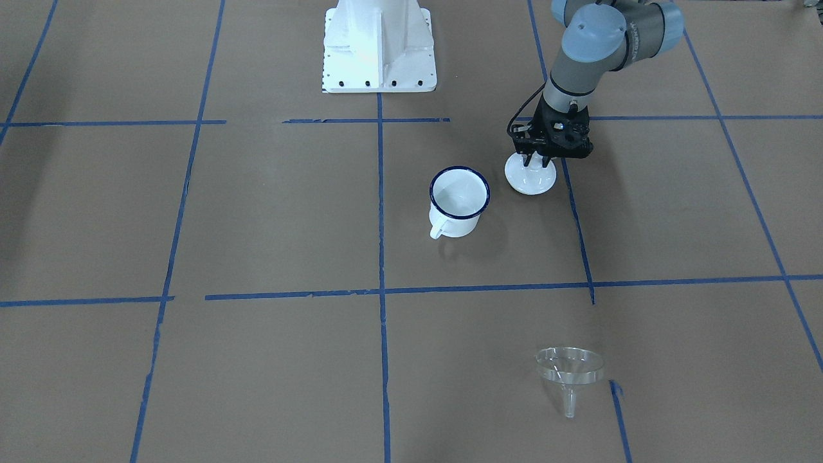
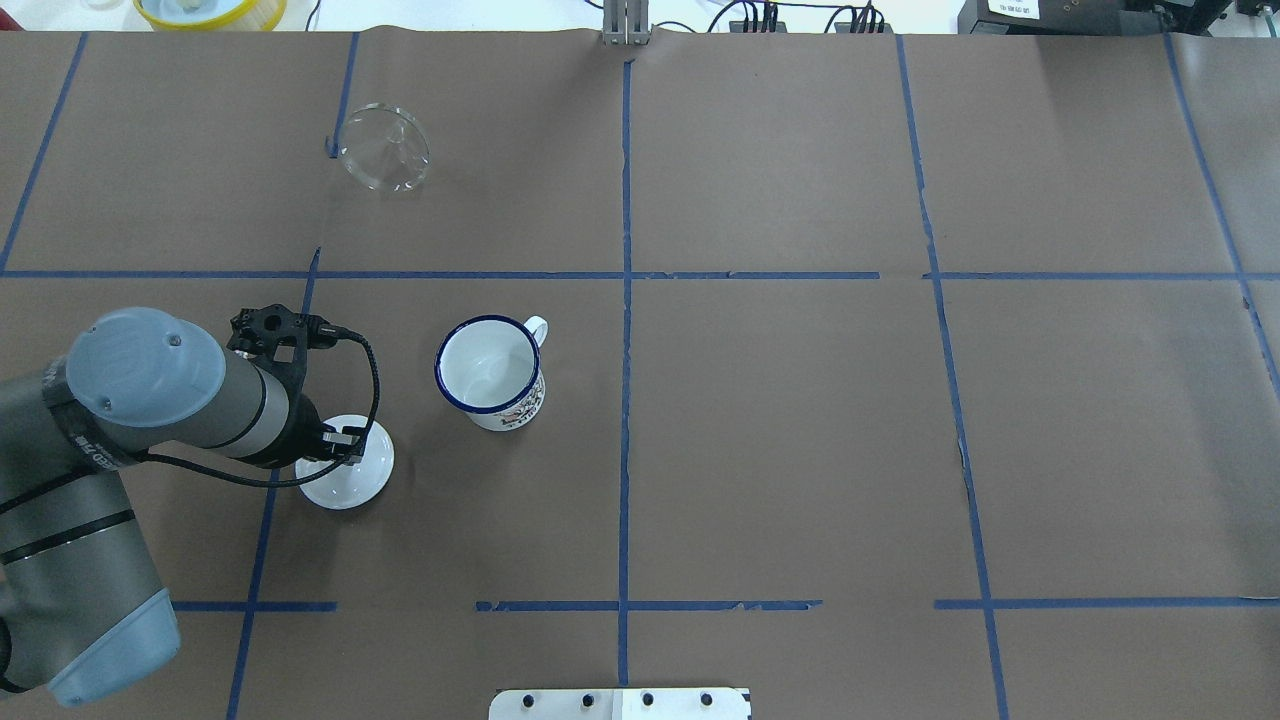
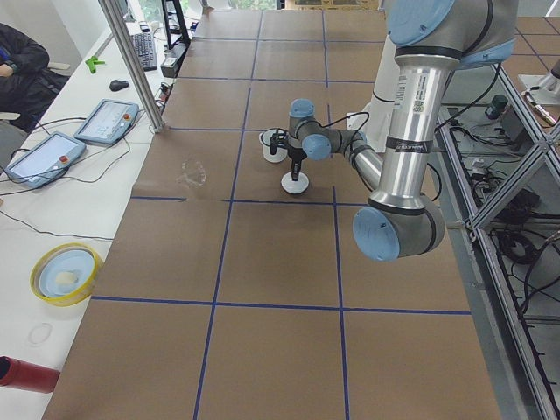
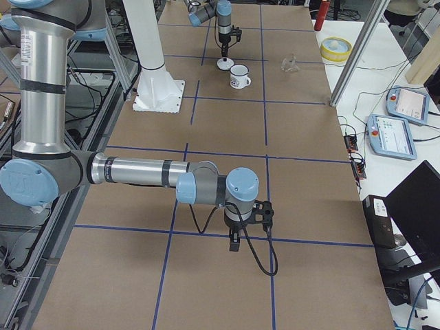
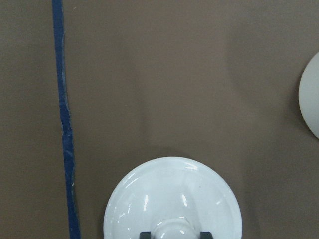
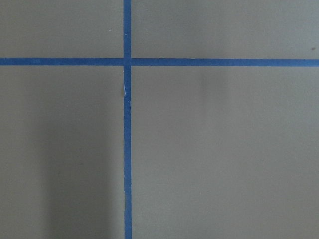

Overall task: Place funnel on cup
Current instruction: 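Set the white funnel on the table nearer the robot and release, then move the left gripper to the clear glass funnel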

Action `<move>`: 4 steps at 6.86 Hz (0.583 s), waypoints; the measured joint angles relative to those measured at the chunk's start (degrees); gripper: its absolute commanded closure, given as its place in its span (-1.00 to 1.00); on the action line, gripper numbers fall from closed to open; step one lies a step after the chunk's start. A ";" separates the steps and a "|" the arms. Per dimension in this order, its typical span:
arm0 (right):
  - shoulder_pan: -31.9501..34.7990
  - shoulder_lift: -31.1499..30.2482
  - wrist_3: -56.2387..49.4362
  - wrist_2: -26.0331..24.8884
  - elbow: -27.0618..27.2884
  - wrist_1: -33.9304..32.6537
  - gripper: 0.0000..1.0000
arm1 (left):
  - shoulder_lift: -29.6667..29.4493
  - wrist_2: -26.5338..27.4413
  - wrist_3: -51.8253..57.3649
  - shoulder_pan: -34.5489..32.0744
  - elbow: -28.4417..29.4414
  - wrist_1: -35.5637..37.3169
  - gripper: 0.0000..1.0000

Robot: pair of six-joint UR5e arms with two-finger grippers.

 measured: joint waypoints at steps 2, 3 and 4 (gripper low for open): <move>0.00 0.00 0.00 0.00 0.00 0.00 -1.00 | -1.32 -0.06 -0.48 -0.72 -0.85 0.08 -1.00; 0.00 0.00 0.00 0.00 0.00 0.00 -1.00 | -2.33 -0.07 -2.50 -2.74 -2.03 0.10 -1.00; 0.00 0.00 0.00 0.00 0.00 0.00 -1.00 | -3.87 -0.12 -6.54 -6.27 -2.91 -0.07 -1.00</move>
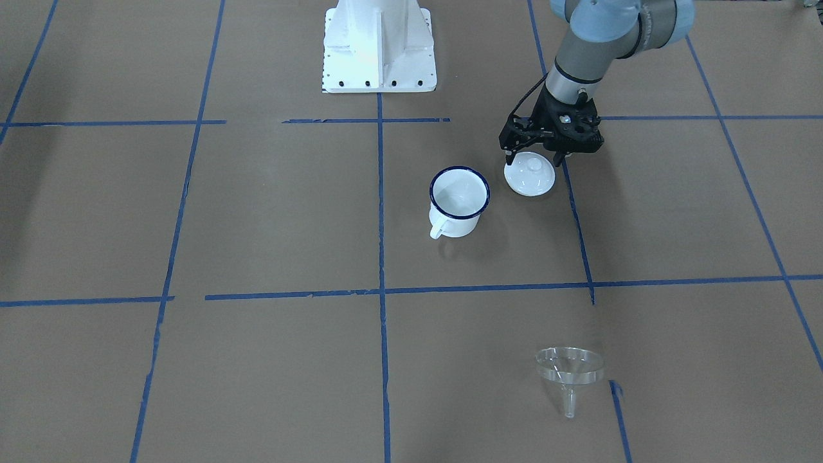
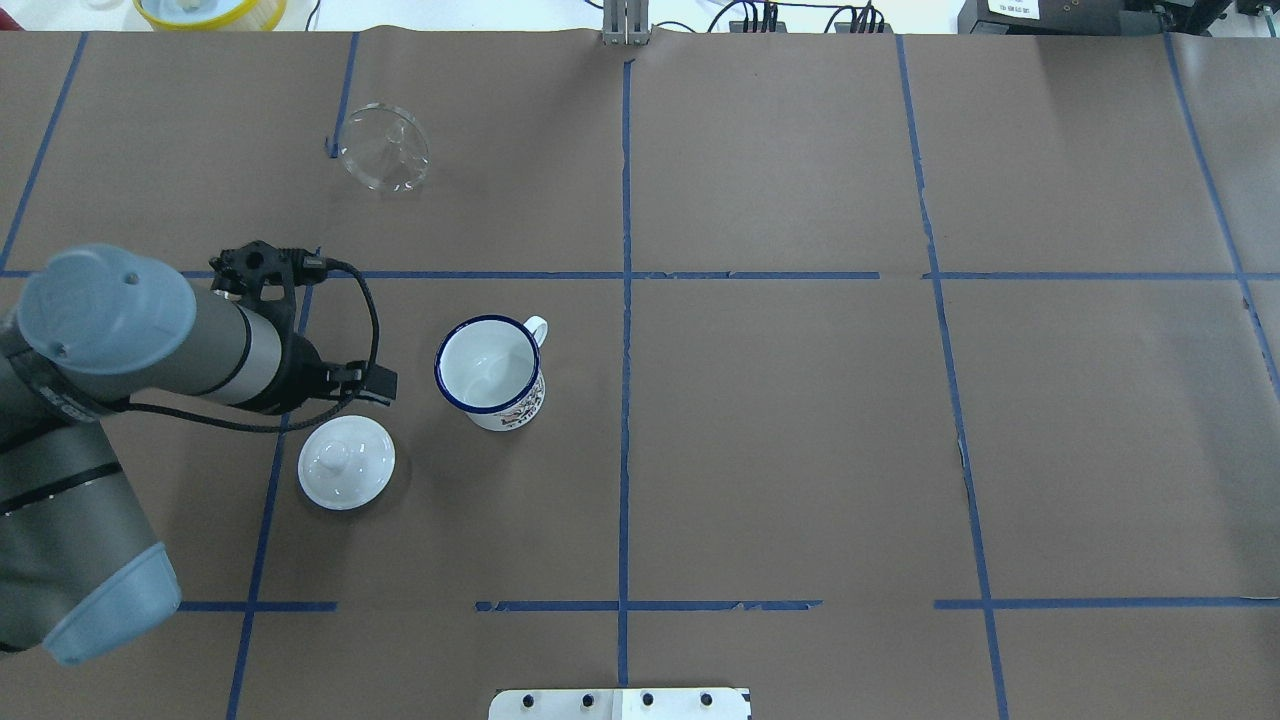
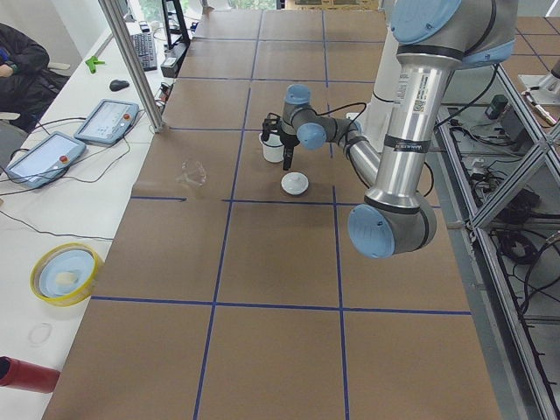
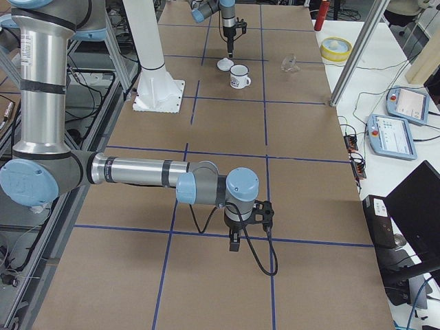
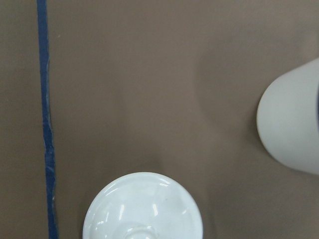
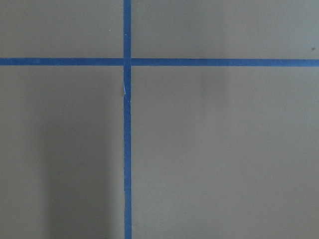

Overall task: Place funnel on cup
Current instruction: 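Move the left gripper to the clear glass funnel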

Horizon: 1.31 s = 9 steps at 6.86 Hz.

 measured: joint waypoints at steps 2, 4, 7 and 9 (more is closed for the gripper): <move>0.00 0.00 0.00 0.00 0.00 0.00 -1.00 | -3.52 3.34 -17.79 -5.65 0.01 -5.40 -1.00; 0.00 0.00 0.00 0.00 0.00 0.00 -1.00 | -5.63 14.15 -39.68 -6.56 4.86 -16.73 -1.00; 0.00 0.00 0.00 0.00 0.00 0.00 -1.00 | -12.32 21.01 -60.10 -6.58 23.02 -28.23 -1.00; 0.00 0.00 0.00 0.00 0.00 0.00 -1.00 | -15.15 25.28 -66.90 -7.16 32.14 -32.49 -1.00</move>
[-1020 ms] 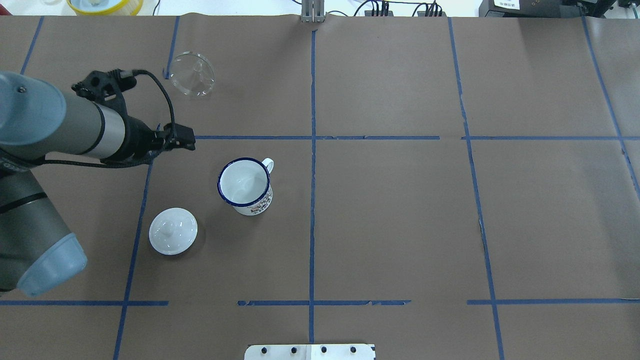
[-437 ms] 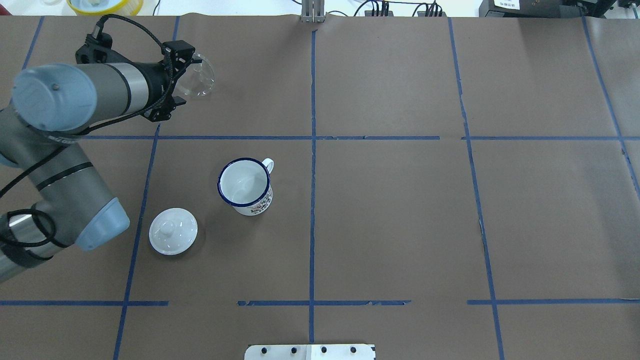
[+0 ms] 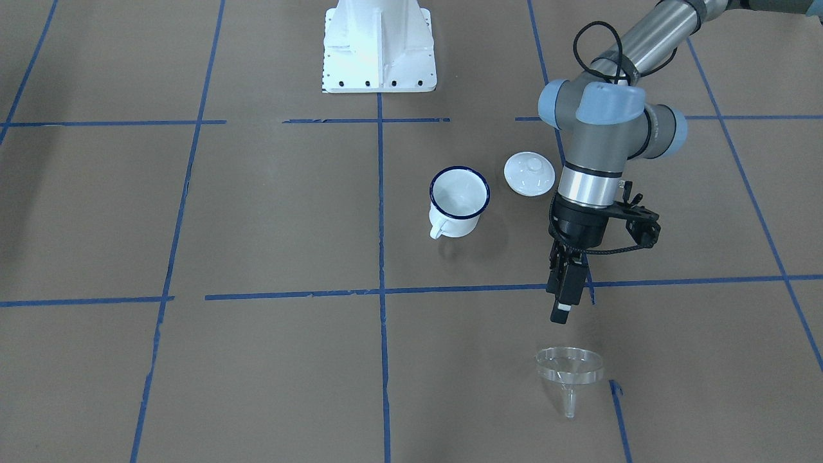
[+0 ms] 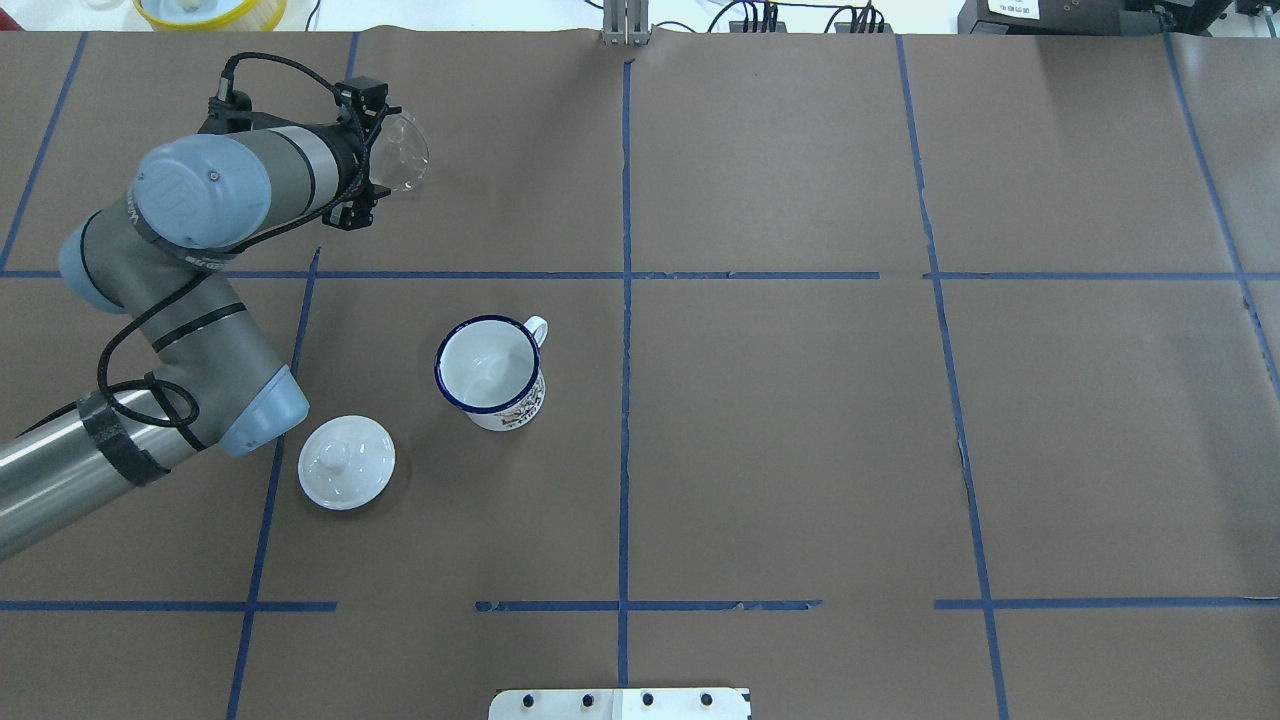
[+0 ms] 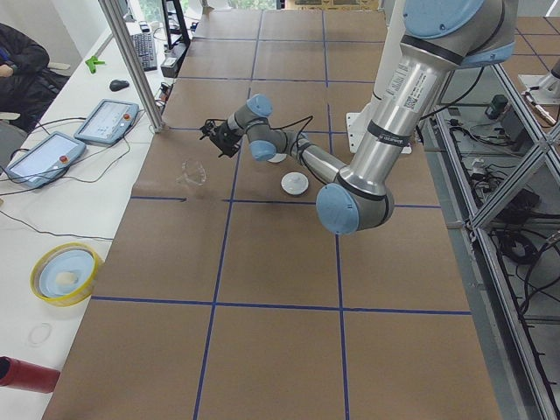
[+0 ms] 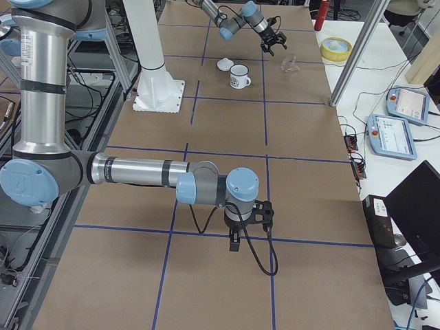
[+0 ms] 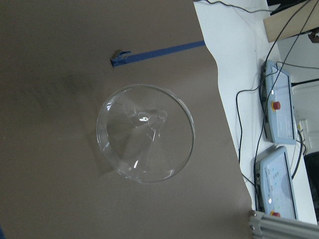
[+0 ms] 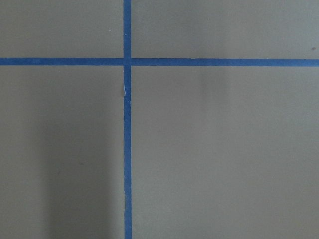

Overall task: Place funnel on cup
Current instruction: 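Move the left gripper to the clear glass funnel, then close the left gripper on the clear glass funnel's stem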

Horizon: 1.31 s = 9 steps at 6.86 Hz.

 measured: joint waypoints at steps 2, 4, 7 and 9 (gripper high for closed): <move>0.00 0.00 0.00 0.00 0.00 0.00 -1.00 | -2.99 2.51 -3.45 -1.73 7.77 -3.38 -0.97; 0.00 0.00 0.00 0.00 0.00 0.00 -1.00 | -5.84 2.81 -4.57 -3.01 15.53 -8.55 -0.97; 0.00 0.00 0.00 0.00 0.00 0.00 -1.00 | -6.67 2.50 -4.18 -3.18 17.73 -10.31 -0.18; 0.00 0.00 0.00 0.00 0.00 0.00 -1.00 | -6.75 2.51 -4.15 -3.18 18.06 -10.92 -0.07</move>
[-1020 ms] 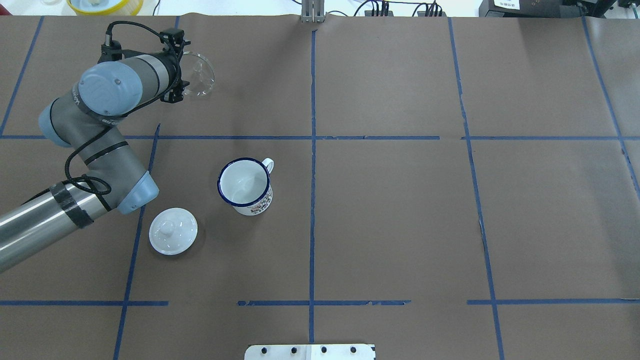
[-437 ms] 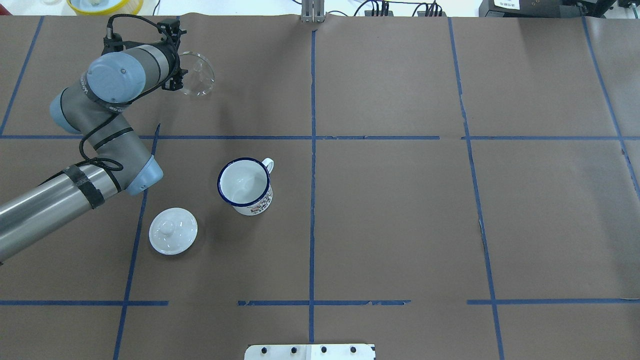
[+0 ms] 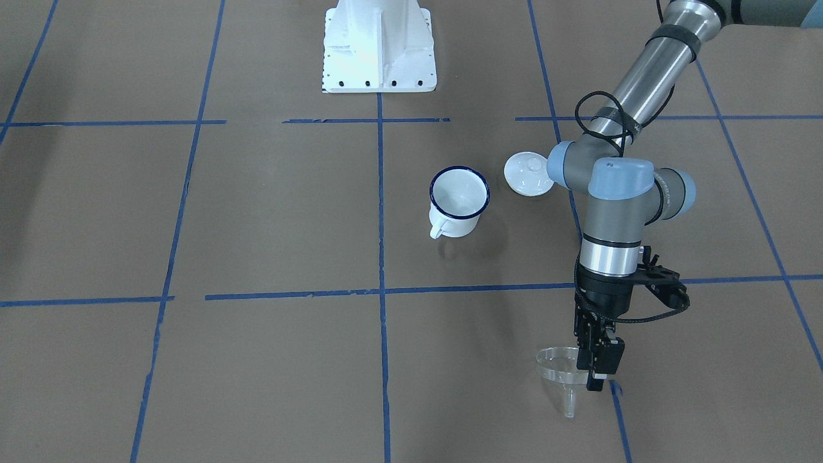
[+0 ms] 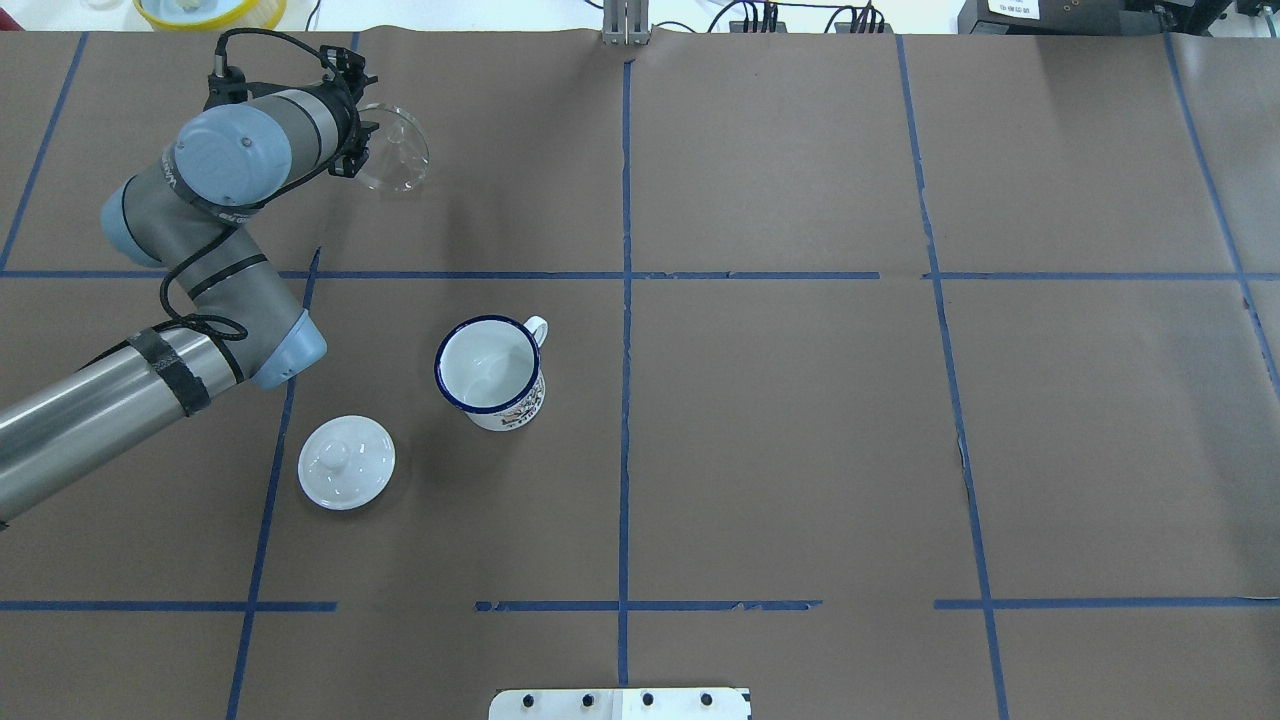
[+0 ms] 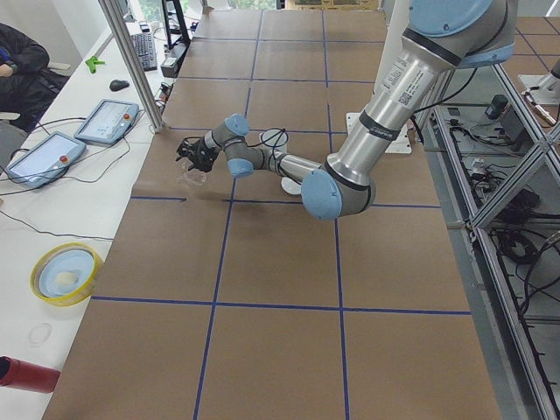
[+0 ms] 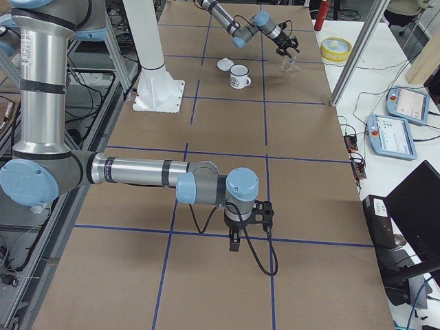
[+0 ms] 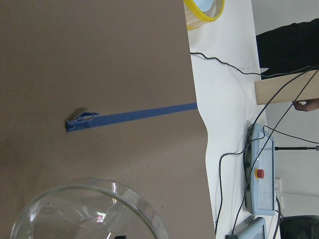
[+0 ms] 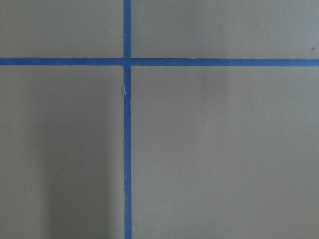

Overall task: Place funnel on cup
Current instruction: 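Close the left gripper on the clear glass funnel's stem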

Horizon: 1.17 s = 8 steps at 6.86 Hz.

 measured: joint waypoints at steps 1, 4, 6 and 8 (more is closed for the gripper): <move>0.00 0.00 0.00 0.00 0.00 0.00 -1.00 | -0.01 0.00 0.00 0.01 0.11 -0.17 -0.07; 0.00 0.00 0.00 0.00 0.00 0.00 -1.00 | -0.09 0.01 0.01 0.10 0.42 -0.38 0.25; 0.00 0.00 0.00 0.00 0.00 0.00 -1.00 | -0.16 -0.08 0.03 0.11 0.45 -0.40 1.00; 0.00 0.00 0.00 0.00 0.00 0.00 -1.00 | -0.19 -0.24 1.65 0.17 0.20 -0.38 1.00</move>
